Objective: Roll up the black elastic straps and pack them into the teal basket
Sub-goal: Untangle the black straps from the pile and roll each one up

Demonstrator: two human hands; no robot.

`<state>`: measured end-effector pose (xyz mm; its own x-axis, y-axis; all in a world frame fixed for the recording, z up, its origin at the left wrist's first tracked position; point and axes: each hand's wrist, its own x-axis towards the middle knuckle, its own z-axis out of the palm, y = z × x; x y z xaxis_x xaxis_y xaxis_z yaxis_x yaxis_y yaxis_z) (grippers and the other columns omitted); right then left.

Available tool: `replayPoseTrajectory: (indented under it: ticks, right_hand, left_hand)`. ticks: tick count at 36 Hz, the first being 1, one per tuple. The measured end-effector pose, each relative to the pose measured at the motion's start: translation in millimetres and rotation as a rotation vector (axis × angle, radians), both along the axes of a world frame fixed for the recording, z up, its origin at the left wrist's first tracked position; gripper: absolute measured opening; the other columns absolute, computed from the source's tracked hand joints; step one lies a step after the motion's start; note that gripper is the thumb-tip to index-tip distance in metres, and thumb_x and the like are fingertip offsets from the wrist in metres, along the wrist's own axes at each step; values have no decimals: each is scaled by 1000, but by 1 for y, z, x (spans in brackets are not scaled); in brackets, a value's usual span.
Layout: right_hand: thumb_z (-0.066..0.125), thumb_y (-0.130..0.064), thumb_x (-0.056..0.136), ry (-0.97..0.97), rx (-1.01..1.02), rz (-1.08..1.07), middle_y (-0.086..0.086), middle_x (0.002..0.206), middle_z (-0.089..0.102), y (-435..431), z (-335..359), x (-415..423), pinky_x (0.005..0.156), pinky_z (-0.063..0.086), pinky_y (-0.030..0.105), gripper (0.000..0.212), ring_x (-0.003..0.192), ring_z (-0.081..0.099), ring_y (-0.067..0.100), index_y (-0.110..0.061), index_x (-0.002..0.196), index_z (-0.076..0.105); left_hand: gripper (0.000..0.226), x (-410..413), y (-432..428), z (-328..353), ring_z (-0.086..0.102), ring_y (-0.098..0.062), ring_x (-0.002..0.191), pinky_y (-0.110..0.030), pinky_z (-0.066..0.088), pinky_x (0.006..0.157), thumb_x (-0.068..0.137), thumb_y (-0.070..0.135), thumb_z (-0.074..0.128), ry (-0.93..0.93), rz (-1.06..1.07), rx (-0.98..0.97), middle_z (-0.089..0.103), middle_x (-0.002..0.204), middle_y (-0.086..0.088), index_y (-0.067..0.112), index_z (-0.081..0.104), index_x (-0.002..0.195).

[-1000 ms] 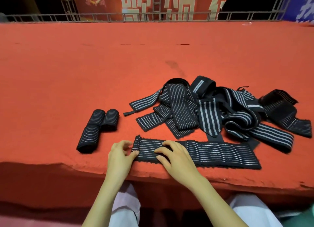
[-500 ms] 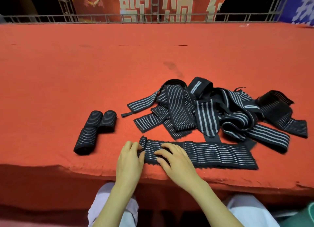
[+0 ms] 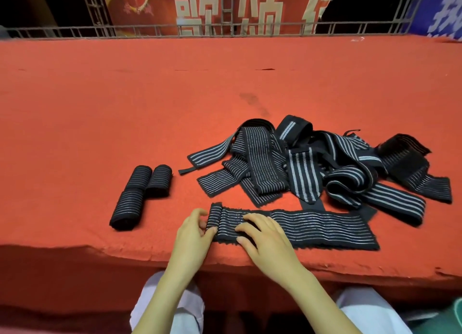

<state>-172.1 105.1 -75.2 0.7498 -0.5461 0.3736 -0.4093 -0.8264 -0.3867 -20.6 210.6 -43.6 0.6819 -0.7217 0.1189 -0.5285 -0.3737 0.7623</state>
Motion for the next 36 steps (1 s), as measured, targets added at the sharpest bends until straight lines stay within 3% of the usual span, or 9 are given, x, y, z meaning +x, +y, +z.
replayPoseTrajectory:
  ticks: [3,8,14,21,23,27,30,33,36]
  right_hand:
    - [41,-48,88,-21,-47,-32,-11,116,58,-4,1,-6,99,34,27,32,115,43,6,-30,100,65]
    - [38,-51,89,13,-1,-33,-11,122,56,-11,1,-18,103,34,29,35,118,47,10,-31,103,63]
    - [35,-51,89,23,27,-45,-12,126,54,-12,-1,-27,109,30,31,38,123,45,9,-34,110,63]
    - [36,-50,89,33,35,-46,-9,126,55,-11,-1,-28,108,31,31,38,123,46,12,-34,110,64]
    - [38,-49,88,25,24,-51,-7,123,56,-11,2,-26,106,35,35,37,121,48,15,-32,106,65]
    - [45,-48,85,-17,-19,-46,-3,121,56,-7,10,-14,103,40,41,32,121,48,19,-29,102,64]
    - [40,-49,87,29,-43,10,-3,127,53,-2,14,-4,107,30,49,32,132,40,24,-31,101,62]
    - [20,-58,83,156,57,-1,-5,141,41,1,18,1,115,9,50,53,144,16,21,-30,105,59]
    - [13,-61,79,151,71,-48,-5,144,37,-3,19,-3,116,5,49,59,145,12,20,-30,103,58]
  left_hand:
    - [23,-3,-4,-2,53,-19,70,-33,44,70,80,15,69,19,68,13,57,78,0,15,51,94]
    - [21,-19,-8,-2,47,-13,70,-27,33,66,74,8,68,-109,98,-72,50,80,3,16,50,81]
    - [16,-41,-14,-2,55,-25,76,-39,45,68,80,10,66,-249,42,-66,47,94,-1,11,55,91]
    - [14,-41,-20,-5,55,-7,93,-16,37,87,91,9,57,-211,-87,-130,54,101,8,7,71,94]
    - [18,-34,-17,0,54,4,82,-9,39,82,86,-1,60,-130,-120,-133,58,99,8,10,73,93]
    - [31,-24,-12,9,52,4,58,-5,39,62,79,-4,67,121,-112,-65,59,78,3,21,67,98]
    - [31,-20,-15,5,53,-3,59,-11,41,62,74,1,74,185,-49,-47,62,83,-2,24,63,94]
    - [30,-20,-18,3,56,-11,68,-20,45,68,73,6,76,167,-26,-8,65,88,1,21,60,94]
    - [28,-24,-21,3,54,-8,68,-24,47,73,76,9,75,170,-6,9,64,89,1,17,57,95]
